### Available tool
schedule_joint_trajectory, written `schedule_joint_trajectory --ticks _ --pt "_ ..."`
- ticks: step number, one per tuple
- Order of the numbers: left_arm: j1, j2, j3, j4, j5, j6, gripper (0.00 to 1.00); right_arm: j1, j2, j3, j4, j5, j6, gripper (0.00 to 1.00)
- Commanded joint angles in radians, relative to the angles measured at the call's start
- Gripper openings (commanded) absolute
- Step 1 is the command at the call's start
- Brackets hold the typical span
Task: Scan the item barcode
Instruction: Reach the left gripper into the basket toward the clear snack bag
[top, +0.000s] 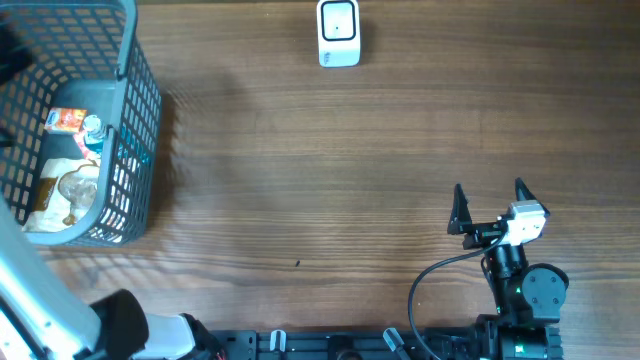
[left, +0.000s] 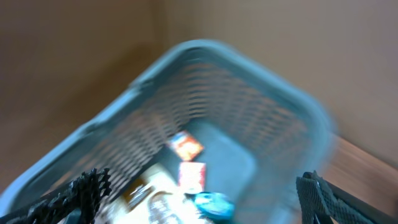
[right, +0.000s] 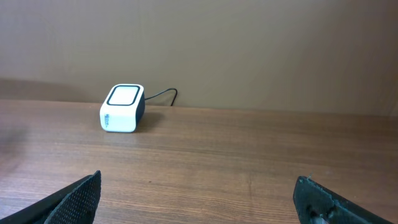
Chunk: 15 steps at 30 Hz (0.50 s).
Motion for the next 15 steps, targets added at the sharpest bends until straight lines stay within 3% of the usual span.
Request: schedule_joint_trajectory --ticks 1,5,15 --pt "0.125 0.026 0.003 -0.004 0.128 -0.083 1.0 0.004 -0.002 -0.001 0.004 0.006 -0.01 1.0" --pt "0.172 0.069 0.002 -0.049 0.254 -0.082 1.0 0.004 -0.002 -0.001 0.004 0.006 -0.01 1.0" --pt "0.172 0.284 0.002 -0.273 0.181 -0.14 1.0 0.004 -0.002 -0.001 0.004 0.006 -0.01 1.0"
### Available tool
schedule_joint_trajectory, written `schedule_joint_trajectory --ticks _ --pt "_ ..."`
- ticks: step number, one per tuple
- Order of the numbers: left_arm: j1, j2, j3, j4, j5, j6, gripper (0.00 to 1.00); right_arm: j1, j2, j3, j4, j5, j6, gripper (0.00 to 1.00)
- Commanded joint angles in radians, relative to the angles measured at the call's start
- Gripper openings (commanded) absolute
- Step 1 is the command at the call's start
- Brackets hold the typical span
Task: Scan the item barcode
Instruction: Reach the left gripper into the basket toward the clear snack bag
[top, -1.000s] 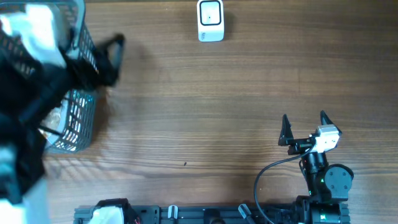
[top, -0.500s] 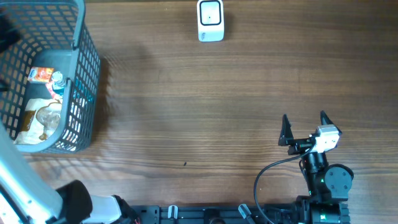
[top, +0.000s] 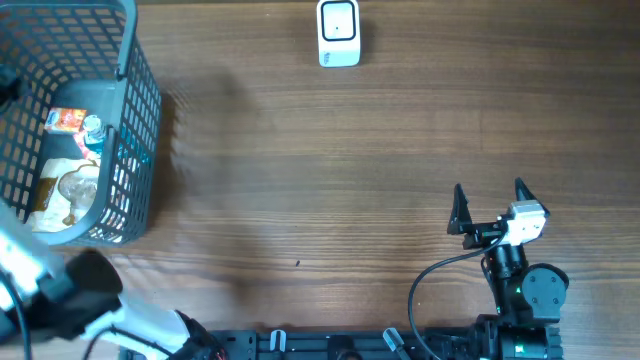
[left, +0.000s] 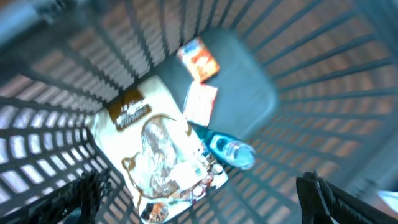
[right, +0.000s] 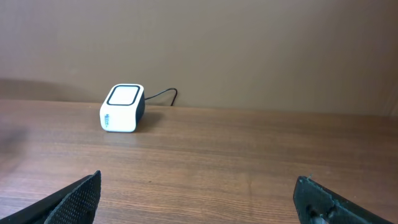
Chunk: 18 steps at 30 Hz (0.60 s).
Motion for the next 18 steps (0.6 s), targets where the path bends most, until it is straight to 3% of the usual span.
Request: schedule_joint_trajectory --ticks 1,7,18 --pt "0.004 0.085 0.0 -0.031 -0.021 -0.04 1.0 0.004 -0.002 -0.001 0.004 0.006 -0.01 1.0" --pt "0.004 0.14 -0.011 -0.084 -0.127 -0.197 1.0 0.004 -0.002 -0.001 0.004 0.006 -0.01 1.0" --pt "0.014 0.14 -0.22 -0.066 -0.126 -0.245 1.0 0.004 -0.002 -0.001 0.004 0.006 -0.01 1.0"
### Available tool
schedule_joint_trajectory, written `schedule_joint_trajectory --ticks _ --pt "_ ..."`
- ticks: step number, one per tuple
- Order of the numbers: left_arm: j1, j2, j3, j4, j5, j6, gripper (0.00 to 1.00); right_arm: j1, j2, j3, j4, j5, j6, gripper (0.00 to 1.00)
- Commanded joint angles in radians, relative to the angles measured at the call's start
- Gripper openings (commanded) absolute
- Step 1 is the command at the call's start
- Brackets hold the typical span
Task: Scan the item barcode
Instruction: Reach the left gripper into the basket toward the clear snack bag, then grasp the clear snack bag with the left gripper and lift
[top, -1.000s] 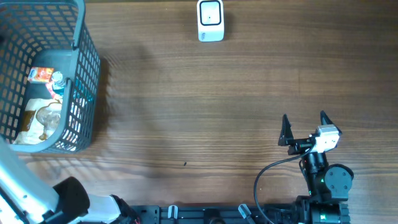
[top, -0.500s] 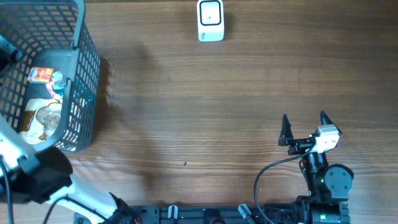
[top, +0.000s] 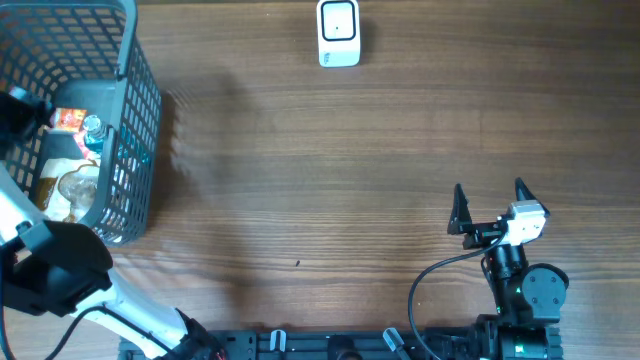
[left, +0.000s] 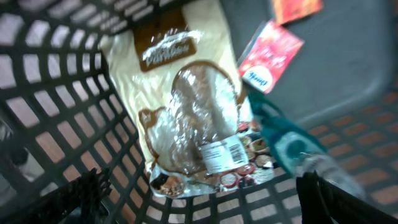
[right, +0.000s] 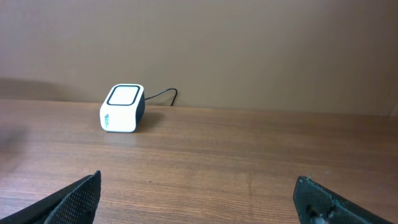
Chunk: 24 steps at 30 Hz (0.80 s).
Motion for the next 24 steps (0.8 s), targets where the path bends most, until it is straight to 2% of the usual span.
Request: schedule_joint_trajectory --ticks 1,13,24 --pt "0.014 0.002 -0.095 0.026 -0.02 -0.043 1.0 0.004 -0.002 -0.001 0.004 0.006 -0.01 1.0" --pt "0.016 0.002 -0.405 0.234 0.018 -0.061 1.0 0.004 -0.002 -0.001 0.004 0.006 -0.01 1.0" --pt "0.016 0.002 -0.595 0.381 0.018 -0.061 1.0 0.004 -0.002 -0.001 0.004 0.006 -0.01 1.0"
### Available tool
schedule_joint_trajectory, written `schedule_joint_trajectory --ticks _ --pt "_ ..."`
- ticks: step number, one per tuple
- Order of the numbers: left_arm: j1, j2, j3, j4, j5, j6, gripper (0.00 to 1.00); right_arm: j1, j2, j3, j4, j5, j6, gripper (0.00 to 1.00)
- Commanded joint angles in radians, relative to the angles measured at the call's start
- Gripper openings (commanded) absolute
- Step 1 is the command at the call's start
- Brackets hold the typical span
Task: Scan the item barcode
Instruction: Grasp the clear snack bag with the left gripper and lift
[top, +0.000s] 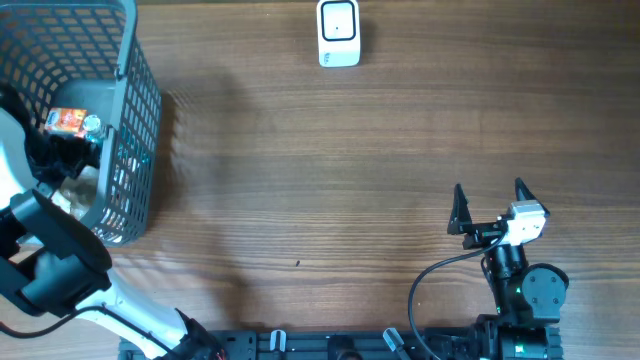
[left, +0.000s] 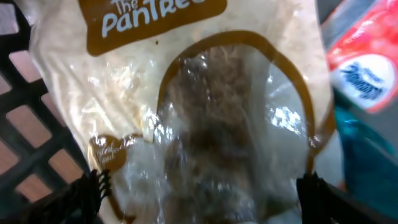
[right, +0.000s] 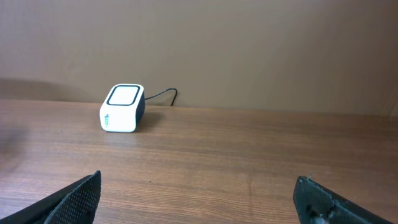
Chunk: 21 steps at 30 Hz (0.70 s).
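In the left wrist view a cream bag (left: 205, 124) with a brown label and a clear window fills the frame. It lies on the floor of the grey mesh basket (top: 135, 120). My left gripper (left: 202, 202) is open just above it, one fingertip on each side of the bag. A red packet (left: 360, 68) and a teal bottle (left: 357, 146) lie beside the bag. The white barcode scanner (top: 339, 33) sits at the table's far edge, also in the right wrist view as the scanner (right: 122, 107). My right gripper (top: 490, 205) rests open near the front right, holding nothing.
The basket wall (left: 18, 118) stands close on the left of the bag. An orange packet (top: 67, 120) lies deeper in the basket. The scanner's black cable (right: 163, 96) runs off behind it. Bare wooden table (top: 330, 180) lies between basket and scanner.
My left gripper has gone lower into the basket, so the cream bag now fills its view. Its jaws are still open. The right arm has not moved.
My left gripper was first above the basket's rim, looking down at the items. Then it was inside the basket over them, then closer with the cream bag centred. Now it hangs open right over the bag. The right gripper stayed open and still throughout.
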Motion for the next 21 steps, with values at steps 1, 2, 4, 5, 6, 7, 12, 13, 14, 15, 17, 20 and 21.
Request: schedule_joint_trajectory --ticks 1,2,4,5,6,7,12,13,14,15,17,20,21 --pt "0.009 0.002 -0.085 0.045 0.01 -0.017 1.0 0.004 -0.002 -0.001 0.004 0.006 -0.01 1.0" --pt "0.009 0.002 -0.103 0.06 0.011 -0.017 1.0 0.004 -0.002 -0.001 0.004 0.006 -0.01 1.0" --pt "0.009 0.002 -0.129 0.079 0.01 -0.016 1.0 0.004 -0.002 -0.001 0.004 0.006 -0.01 1.0" --pt "0.009 0.002 -0.138 0.086 0.01 -0.016 1.0 0.004 -0.002 -0.001 0.004 0.006 -0.01 1.0" --pt "0.009 0.002 -0.143 0.089 0.01 -0.016 1.0 0.004 -0.002 -0.001 0.004 0.006 -0.01 1.0" --pt "0.009 0.002 -0.144 0.089 0.01 -0.016 1.0 0.004 -0.002 -0.001 0.004 0.006 -0.01 1.0" --pt "0.009 0.002 -0.144 0.089 0.01 -0.016 0.6 0.004 -0.002 -0.001 0.004 0.006 -0.01 1.0" --pt "0.009 0.002 -0.144 0.089 0.01 -0.016 0.49 0.004 -0.002 -0.001 0.004 0.006 -0.01 1.0" --pt "0.009 0.002 -0.144 0.089 0.01 -0.016 0.34 0.004 -0.002 -0.001 0.004 0.006 -0.01 1.0" --pt "0.009 0.002 -0.143 0.089 0.01 -0.016 0.22 0.004 -0.002 -0.001 0.004 0.006 -0.01 1.0" --pt "0.009 0.002 -0.131 0.085 0.01 -0.016 0.04 0.004 -0.002 -0.001 0.004 0.006 -0.01 1.0" --pt "0.009 -0.002 -0.09 0.063 0.01 -0.015 0.04 0.004 -0.002 -0.001 0.004 0.006 -0.01 1.0" --pt "0.009 -0.006 -0.069 0.048 0.012 -0.013 0.04 0.004 -0.002 -0.001 0.004 0.006 -0.01 1.0"
